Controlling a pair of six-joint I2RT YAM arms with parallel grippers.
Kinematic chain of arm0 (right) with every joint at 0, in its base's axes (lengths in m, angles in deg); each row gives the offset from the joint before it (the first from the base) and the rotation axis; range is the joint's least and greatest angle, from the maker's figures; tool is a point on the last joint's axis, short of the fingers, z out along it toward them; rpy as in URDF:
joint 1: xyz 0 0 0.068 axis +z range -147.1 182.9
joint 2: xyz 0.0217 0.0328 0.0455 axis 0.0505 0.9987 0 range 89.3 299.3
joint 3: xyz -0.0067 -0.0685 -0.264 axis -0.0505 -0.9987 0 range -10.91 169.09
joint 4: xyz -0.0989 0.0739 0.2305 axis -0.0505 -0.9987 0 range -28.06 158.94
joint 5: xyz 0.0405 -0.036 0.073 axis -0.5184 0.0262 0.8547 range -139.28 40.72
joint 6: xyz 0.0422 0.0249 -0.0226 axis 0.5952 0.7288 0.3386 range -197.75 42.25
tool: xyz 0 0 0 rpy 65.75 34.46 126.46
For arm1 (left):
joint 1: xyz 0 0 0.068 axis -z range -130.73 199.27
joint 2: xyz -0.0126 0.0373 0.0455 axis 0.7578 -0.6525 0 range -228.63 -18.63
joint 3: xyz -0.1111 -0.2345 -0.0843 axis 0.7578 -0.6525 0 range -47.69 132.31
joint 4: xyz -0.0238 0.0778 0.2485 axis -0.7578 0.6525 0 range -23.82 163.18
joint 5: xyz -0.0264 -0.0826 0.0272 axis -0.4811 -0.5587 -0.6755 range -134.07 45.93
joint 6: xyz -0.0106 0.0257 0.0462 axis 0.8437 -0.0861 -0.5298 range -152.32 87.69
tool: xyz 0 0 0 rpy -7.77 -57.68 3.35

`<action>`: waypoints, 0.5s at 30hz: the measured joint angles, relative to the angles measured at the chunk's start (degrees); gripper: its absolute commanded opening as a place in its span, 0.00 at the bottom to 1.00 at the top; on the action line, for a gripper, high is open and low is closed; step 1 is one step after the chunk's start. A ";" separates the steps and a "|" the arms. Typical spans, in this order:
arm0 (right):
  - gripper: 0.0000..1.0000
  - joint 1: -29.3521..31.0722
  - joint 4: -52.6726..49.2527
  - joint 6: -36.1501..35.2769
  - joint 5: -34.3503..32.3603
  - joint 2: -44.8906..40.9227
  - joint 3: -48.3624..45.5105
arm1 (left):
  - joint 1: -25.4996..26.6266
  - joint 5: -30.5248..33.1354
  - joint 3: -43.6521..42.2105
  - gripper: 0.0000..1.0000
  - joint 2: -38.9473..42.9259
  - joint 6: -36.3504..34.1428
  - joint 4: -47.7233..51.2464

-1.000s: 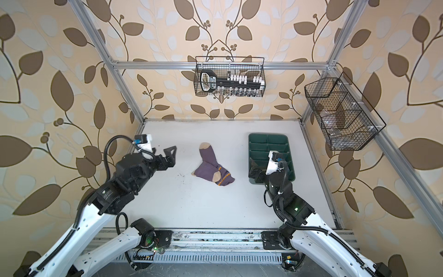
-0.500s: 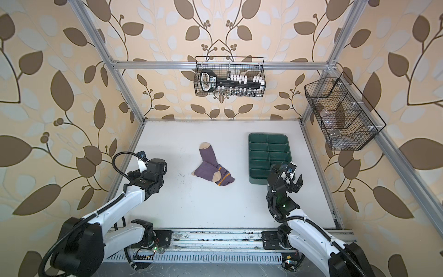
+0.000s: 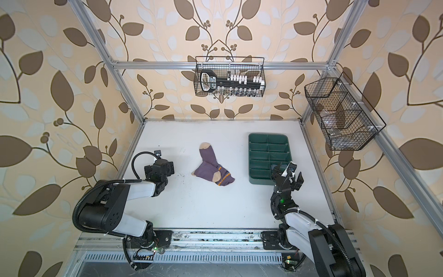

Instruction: Roll the socks

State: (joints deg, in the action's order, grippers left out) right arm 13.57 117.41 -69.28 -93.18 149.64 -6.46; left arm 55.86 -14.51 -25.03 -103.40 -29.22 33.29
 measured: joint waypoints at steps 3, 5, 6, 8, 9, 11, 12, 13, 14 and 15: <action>1.00 -2.56 6.38 -0.39 2.67 5.16 -0.02 | -4.46 -5.66 -0.59 0.99 -0.74 0.15 -4.85; 1.00 -3.21 6.01 -1.05 4.92 8.07 0.70 | -6.10 -7.58 -0.59 0.99 -1.46 0.39 -5.90; 1.00 -3.30 6.16 -1.77 6.64 9.55 1.33 | -6.47 -8.50 -0.59 0.99 -1.51 0.44 -5.95; 1.00 -3.34 4.44 -3.39 10.54 12.72 4.50 | -6.56 -9.90 -0.59 0.99 -1.51 0.48 -6.36; 1.00 -3.69 3.43 -3.89 12.90 13.99 6.43 | -6.56 -10.32 -0.59 0.99 -1.51 0.48 -6.43; 1.00 -4.61 2.38 -4.37 16.22 14.84 9.01 | -6.51 -10.84 -0.59 0.99 -1.51 0.46 -6.51; 1.00 -4.98 2.43 -4.57 17.42 14.75 9.44 | -6.51 -11.08 -0.59 0.99 -1.51 0.48 -6.69; 1.00 -5.27 2.73 -4.74 18.58 14.64 9.42 | -6.36 -11.13 -0.59 0.99 -1.51 0.48 -6.88; 1.00 -5.53 3.08 -4.90 19.63 14.62 9.14 | -6.21 -11.15 -0.59 0.99 -1.51 0.48 -7.08; 1.00 -5.90 4.37 -5.03 21.20 14.75 8.26 | -6.19 -11.15 -0.59 0.99 -1.51 0.48 -7.26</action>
State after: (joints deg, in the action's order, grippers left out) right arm 7.67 121.78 -74.30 -71.98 164.39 1.80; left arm 49.67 -25.65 -25.62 -104.91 -28.74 26.04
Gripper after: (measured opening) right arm 0.998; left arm 0.988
